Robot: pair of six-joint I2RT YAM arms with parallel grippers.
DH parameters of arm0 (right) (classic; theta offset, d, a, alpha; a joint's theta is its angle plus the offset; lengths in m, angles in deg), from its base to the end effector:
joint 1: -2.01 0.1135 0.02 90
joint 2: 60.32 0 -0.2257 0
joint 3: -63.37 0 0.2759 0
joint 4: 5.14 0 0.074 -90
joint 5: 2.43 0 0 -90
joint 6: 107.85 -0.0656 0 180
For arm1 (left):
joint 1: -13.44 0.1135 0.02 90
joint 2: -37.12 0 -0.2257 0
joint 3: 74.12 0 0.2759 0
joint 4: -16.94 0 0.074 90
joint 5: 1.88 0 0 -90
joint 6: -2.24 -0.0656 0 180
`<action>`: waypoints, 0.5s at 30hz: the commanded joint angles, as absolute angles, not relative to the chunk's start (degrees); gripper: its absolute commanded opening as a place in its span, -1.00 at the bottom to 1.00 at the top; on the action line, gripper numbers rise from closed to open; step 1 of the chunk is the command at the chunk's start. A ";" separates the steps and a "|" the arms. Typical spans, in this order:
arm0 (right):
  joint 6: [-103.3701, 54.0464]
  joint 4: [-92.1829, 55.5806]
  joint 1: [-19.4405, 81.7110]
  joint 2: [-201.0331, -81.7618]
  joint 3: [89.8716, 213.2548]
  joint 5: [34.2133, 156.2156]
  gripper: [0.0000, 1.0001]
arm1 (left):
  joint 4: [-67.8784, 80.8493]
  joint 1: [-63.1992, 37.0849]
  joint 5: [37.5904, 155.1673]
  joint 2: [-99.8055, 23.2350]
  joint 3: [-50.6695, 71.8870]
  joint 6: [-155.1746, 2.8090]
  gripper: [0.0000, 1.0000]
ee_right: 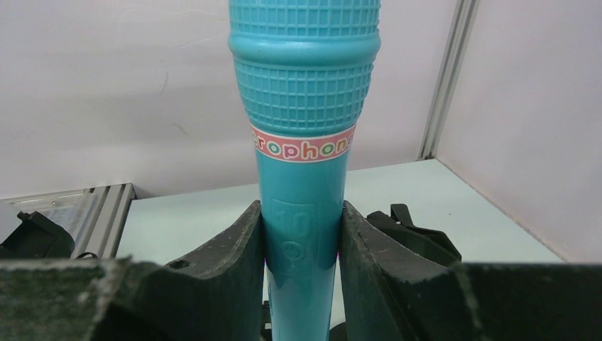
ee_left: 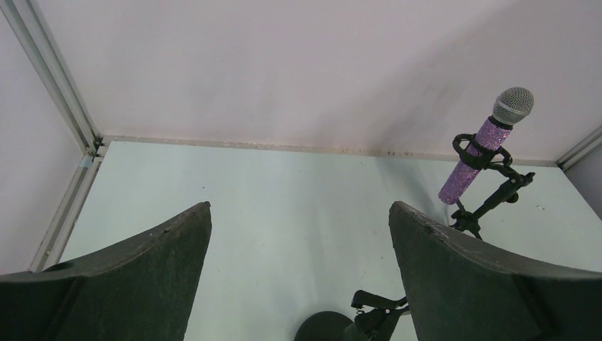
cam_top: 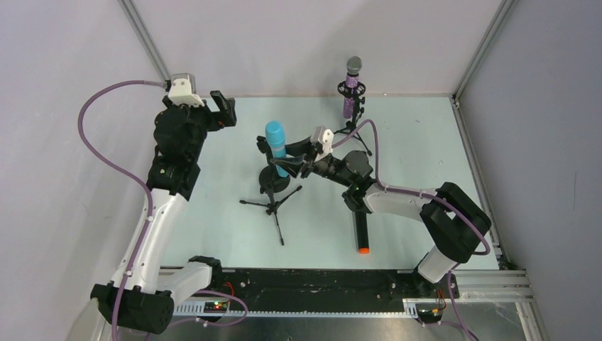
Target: Attach the microphones to the stand
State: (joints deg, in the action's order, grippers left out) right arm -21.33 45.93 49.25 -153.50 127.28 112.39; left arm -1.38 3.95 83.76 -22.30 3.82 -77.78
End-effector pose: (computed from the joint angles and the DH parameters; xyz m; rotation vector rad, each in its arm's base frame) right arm 0.2494 0.3103 0.2536 -0.8291 0.9921 1.0224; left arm 0.3028 -0.0456 0.3959 -0.0667 1.5696 -0.2075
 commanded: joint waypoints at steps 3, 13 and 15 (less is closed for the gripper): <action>-21.31 46.98 49.02 -155.58 125.58 112.00 -1.00 | -0.92 4.29 82.92 -21.49 6.12 -78.95 0.97; -20.10 46.28 49.28 -156.67 124.45 112.24 -1.00 | -0.95 4.30 83.15 -21.24 6.09 -78.91 0.97; -19.94 46.32 49.29 -156.96 124.18 112.16 -1.00 | -0.94 4.29 83.25 -21.22 6.11 -78.89 0.97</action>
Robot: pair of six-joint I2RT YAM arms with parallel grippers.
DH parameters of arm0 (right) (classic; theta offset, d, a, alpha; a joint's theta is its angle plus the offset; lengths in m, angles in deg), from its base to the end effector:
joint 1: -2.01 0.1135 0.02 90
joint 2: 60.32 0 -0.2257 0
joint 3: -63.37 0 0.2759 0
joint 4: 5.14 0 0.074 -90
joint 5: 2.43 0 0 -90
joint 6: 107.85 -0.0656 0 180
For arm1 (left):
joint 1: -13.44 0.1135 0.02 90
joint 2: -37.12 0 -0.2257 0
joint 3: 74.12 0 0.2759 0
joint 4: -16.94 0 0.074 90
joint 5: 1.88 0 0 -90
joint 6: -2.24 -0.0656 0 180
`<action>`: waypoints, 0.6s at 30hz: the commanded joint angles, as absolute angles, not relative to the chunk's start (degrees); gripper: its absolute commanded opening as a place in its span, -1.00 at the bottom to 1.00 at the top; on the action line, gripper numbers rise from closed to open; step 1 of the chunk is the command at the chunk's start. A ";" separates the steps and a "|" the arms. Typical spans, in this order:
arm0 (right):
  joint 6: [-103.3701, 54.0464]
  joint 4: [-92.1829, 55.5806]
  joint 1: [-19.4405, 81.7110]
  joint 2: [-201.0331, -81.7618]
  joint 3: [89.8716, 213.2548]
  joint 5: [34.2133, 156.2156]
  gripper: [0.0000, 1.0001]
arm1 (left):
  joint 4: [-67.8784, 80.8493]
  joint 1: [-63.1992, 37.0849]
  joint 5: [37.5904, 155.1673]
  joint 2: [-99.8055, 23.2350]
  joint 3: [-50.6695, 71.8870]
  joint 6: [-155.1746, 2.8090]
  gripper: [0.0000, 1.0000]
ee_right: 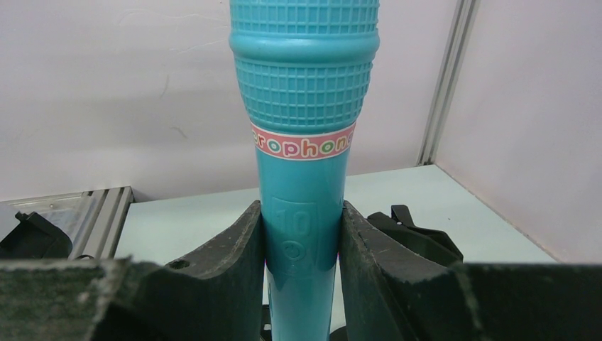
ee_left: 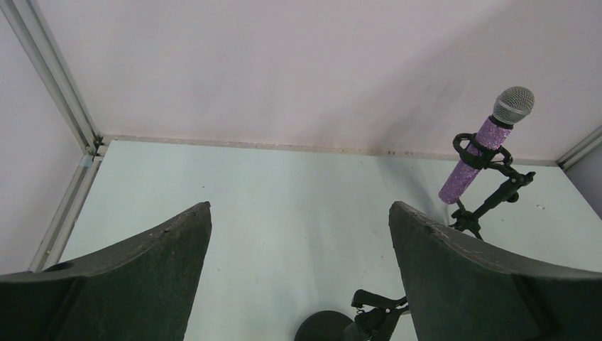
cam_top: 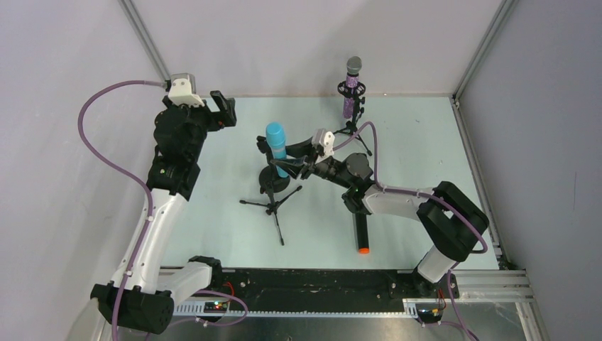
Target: Attach the microphones to the stand
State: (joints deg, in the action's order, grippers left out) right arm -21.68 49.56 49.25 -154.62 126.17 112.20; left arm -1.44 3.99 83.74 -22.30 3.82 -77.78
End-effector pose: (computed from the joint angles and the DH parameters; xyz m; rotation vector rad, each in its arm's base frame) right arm 0.2481 0.3086 0.2471 -0.8162 0.9719 1.0250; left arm 0.3029 -0.0453 0.3958 -0.0675 1.5706 -0.2065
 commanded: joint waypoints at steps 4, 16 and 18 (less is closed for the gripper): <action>-19.21 46.41 49.27 -157.68 123.76 112.39 -1.00 | -0.91 4.31 83.13 -21.12 6.12 -78.84 0.97; -21.47 51.84 49.44 -160.99 121.99 111.96 -1.00 | -0.95 4.28 83.02 -20.66 5.96 -78.87 0.97; -21.39 52.18 49.52 -161.44 121.98 112.30 -1.00 | -0.94 4.30 82.95 -20.66 5.96 -78.88 0.97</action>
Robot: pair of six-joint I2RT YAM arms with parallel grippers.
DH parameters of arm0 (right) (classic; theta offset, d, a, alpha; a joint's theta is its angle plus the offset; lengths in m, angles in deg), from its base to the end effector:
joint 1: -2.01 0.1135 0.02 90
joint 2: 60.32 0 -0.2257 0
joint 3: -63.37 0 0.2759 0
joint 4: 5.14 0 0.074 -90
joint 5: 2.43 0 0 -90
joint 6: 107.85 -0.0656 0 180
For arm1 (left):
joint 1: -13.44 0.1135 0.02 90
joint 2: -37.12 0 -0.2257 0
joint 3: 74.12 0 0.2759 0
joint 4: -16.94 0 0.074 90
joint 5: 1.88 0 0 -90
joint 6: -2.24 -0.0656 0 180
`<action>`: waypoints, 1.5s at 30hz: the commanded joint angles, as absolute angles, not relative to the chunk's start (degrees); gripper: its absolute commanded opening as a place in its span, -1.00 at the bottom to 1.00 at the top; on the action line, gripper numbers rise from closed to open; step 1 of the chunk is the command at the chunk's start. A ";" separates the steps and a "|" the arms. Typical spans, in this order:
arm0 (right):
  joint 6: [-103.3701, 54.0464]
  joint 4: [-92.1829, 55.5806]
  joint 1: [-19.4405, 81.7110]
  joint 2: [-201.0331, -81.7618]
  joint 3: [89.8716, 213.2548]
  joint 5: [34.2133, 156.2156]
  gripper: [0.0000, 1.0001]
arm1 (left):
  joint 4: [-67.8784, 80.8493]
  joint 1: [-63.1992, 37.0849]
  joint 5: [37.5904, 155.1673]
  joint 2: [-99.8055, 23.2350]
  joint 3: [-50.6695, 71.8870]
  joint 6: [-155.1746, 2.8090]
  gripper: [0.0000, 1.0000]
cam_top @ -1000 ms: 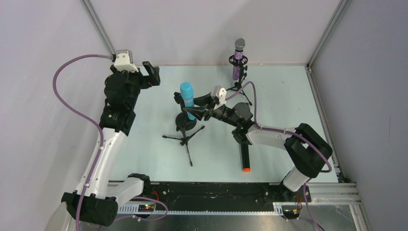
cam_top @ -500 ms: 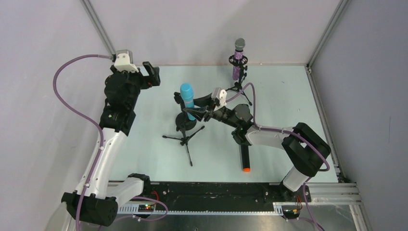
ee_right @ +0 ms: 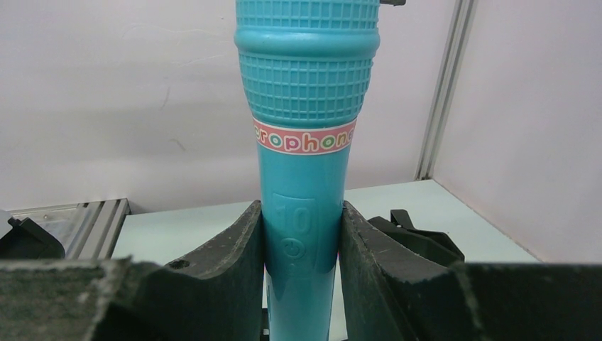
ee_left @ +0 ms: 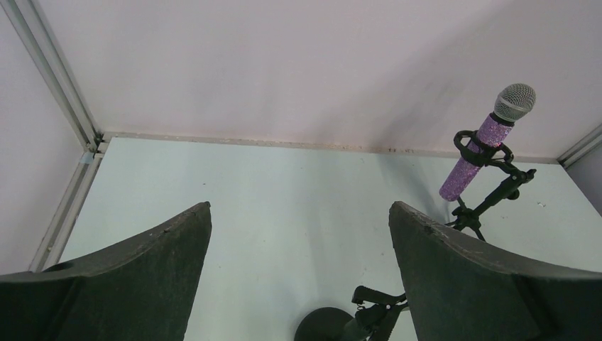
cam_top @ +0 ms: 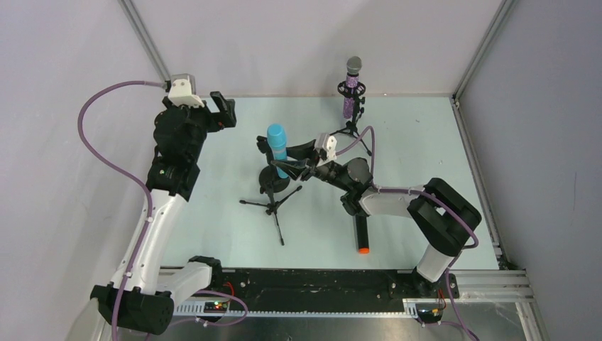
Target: Attach the microphones to the stand
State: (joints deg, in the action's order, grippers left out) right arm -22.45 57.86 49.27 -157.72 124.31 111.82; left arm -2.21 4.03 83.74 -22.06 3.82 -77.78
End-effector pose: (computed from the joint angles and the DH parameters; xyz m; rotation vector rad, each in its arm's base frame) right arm 0.2454 0.3052 0.2332 -0.7875 0.9223 1.0315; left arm 0.3017 -0.0449 0.3951 -0.0679 1.5798 -0.2047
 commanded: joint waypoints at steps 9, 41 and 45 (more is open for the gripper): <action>-24.13 58.51 49.27 -162.70 120.16 110.91 -1.00 | -0.90 4.35 82.75 -20.57 5.94 -79.02 0.97; -25.38 67.12 48.18 -163.42 119.96 120.54 -1.00 | -0.89 4.39 82.18 -20.37 5.89 -79.46 0.97; -24.96 64.13 49.13 -163.25 119.96 116.13 -1.00 | -0.94 4.39 82.27 -20.40 5.92 -79.50 0.97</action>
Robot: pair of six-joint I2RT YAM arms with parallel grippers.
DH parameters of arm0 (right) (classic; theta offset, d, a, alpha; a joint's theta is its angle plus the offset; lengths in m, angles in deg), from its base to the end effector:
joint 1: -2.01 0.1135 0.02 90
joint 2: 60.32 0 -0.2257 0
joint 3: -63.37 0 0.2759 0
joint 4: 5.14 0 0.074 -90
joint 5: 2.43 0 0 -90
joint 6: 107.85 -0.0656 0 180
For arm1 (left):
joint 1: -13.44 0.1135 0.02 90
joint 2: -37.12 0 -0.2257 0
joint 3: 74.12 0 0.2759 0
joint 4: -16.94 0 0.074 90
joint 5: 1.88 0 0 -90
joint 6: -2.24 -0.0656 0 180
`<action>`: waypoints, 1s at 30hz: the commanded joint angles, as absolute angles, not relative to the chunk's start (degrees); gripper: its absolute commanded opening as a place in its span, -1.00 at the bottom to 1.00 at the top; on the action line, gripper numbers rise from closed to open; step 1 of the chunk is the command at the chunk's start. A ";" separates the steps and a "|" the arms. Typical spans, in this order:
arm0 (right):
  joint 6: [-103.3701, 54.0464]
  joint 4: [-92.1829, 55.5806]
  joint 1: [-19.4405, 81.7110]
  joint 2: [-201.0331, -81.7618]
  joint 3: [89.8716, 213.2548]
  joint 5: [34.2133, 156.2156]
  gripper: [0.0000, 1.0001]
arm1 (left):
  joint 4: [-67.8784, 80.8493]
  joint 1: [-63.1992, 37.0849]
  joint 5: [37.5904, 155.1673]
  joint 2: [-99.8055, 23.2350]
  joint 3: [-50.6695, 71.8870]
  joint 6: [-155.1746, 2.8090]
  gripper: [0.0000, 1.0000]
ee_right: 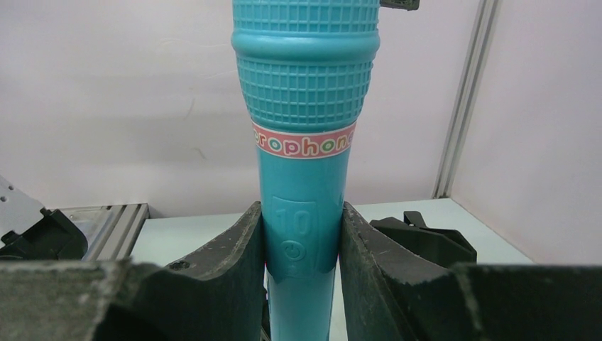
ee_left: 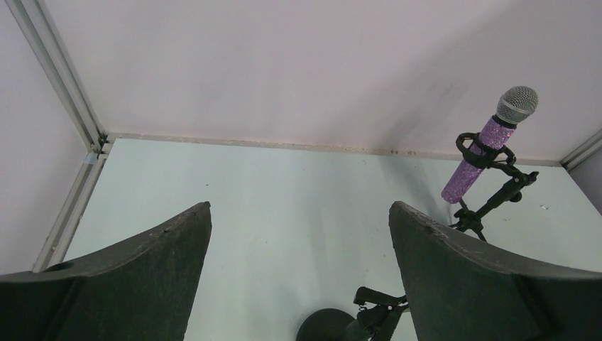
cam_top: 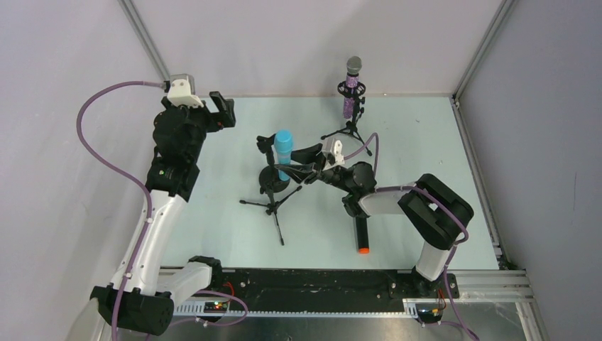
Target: Attach the microphones to the stand
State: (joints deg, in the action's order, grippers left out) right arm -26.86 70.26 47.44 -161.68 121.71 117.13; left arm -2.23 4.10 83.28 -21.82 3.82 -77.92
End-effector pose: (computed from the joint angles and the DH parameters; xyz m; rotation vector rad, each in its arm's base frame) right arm 0.2414 0.2912 0.2167 -0.7982 0.8313 1.1080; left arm 0.3007 -0.0438 0.3963 -0.0733 1.5754 -0.1961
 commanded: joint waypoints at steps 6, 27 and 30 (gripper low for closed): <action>-22.30 57.28 50.56 -161.30 119.96 111.98 -1.00 | -0.94 4.39 82.35 -20.36 5.93 -79.48 0.97; -22.99 59.83 50.23 -157.51 119.96 112.93 0.49 | -0.95 4.57 81.94 -20.11 5.85 -79.72 0.97; -23.47 59.90 49.96 -156.49 119.96 114.18 0.60 | -0.91 4.54 82.29 -20.26 5.83 -79.61 0.97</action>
State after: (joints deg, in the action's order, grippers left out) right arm -23.58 58.94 50.06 -159.67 119.85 112.09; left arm -2.25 4.23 82.69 -21.47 3.82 -78.37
